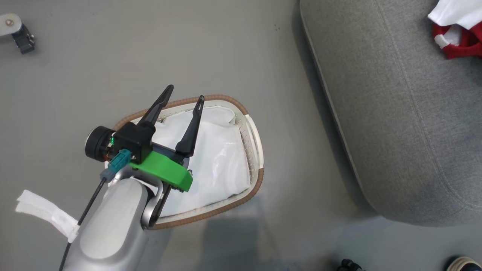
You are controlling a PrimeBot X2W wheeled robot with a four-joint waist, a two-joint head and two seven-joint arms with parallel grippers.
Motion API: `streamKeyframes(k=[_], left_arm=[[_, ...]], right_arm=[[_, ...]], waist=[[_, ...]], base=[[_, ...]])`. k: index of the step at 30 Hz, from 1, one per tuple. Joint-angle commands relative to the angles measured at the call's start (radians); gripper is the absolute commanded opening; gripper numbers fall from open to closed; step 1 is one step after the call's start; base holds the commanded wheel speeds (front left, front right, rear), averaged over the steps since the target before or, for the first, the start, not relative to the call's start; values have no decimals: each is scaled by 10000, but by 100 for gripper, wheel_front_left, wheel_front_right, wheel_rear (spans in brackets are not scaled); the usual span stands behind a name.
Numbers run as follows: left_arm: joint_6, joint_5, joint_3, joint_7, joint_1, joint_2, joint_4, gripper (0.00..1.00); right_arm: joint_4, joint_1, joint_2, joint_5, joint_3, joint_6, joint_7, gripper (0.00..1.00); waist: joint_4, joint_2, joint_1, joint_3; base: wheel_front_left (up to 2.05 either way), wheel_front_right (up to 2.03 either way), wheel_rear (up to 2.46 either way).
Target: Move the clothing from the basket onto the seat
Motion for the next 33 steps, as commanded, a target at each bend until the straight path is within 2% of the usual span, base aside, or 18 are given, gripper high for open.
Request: streamKeyframes(k=[1,4,9,17,24,33], left_arm=[[-38,159,248,-4,244,-24,5,100],[-2,354,723,-4,614,-208,2,100],[38,528,1810,-3,1295,-530,-69,100],[184,1181,3481,-3,2050,-866,-238,100],[235,1795,4603,-3,2537,-1106,-372,100],[116,2115,5429,-3,3271,-1372,-270,100]], right_arm=[[-485,344,233,246,219,-12,-40,100],[-1490,1045,572,779,787,-14,-44,100],[-2904,2247,932,1695,2397,-12,-46,100],[-4207,3305,1401,2972,4952,-12,-48,100],[-4728,3903,1979,3562,5804,-12,-50,100],[-4186,4874,2348,3682,6409,-12,-50,100]], waist=[[-78,-1,-1,-478],[-34,-1,-1,-904],[235,-1,-1,-1634],[959,-1,-1,-2376],[1629,-1,-1,-2700],[2046,-1,-1,-3181]], base=[[0,0,0],[0,0,0],[0,0,0],[0,0,0],[0,0,0],[0,0,0]])
